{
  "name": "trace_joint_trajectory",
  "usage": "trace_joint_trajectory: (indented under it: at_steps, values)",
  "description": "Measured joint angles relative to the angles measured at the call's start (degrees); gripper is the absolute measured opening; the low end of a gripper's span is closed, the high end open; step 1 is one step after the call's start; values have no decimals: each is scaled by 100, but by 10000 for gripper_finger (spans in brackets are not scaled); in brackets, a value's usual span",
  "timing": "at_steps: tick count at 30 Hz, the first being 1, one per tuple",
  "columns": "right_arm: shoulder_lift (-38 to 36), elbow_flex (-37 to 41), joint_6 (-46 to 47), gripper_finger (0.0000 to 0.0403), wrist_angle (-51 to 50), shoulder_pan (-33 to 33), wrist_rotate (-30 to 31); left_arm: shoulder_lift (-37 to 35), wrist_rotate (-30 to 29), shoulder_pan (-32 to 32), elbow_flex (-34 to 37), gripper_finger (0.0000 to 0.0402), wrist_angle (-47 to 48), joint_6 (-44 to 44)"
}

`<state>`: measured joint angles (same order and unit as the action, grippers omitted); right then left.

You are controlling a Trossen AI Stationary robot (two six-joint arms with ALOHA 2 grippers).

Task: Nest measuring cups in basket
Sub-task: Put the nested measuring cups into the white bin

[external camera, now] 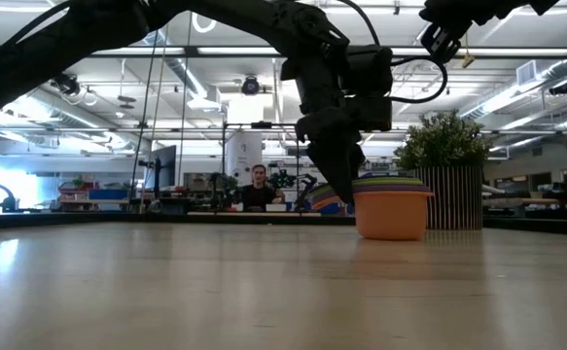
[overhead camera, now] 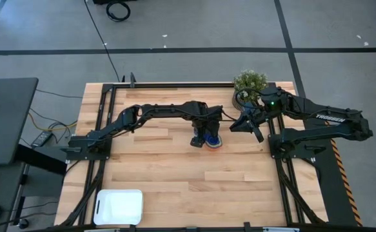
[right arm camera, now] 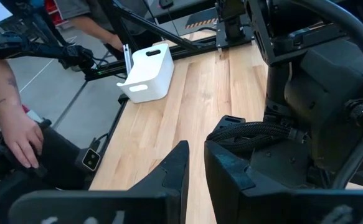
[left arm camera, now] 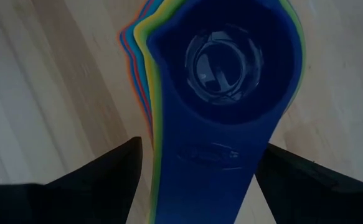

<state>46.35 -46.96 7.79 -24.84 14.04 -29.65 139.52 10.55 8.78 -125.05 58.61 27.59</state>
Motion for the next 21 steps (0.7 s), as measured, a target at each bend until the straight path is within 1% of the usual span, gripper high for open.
trace_joint_trajectory:
  at_steps: [10, 17, 21]
  values:
    - [0, 0, 1, 57, 1, 0, 0, 0, 0, 0, 0, 302, 66, -190]
    - [0, 0, 1, 57, 0, 0, 0, 0, -3, -2, 0, 302, 147, -108]
    - [0, 0, 0, 57, 2, 0, 0, 0, -161, -18, 0, 302, 129, 168]
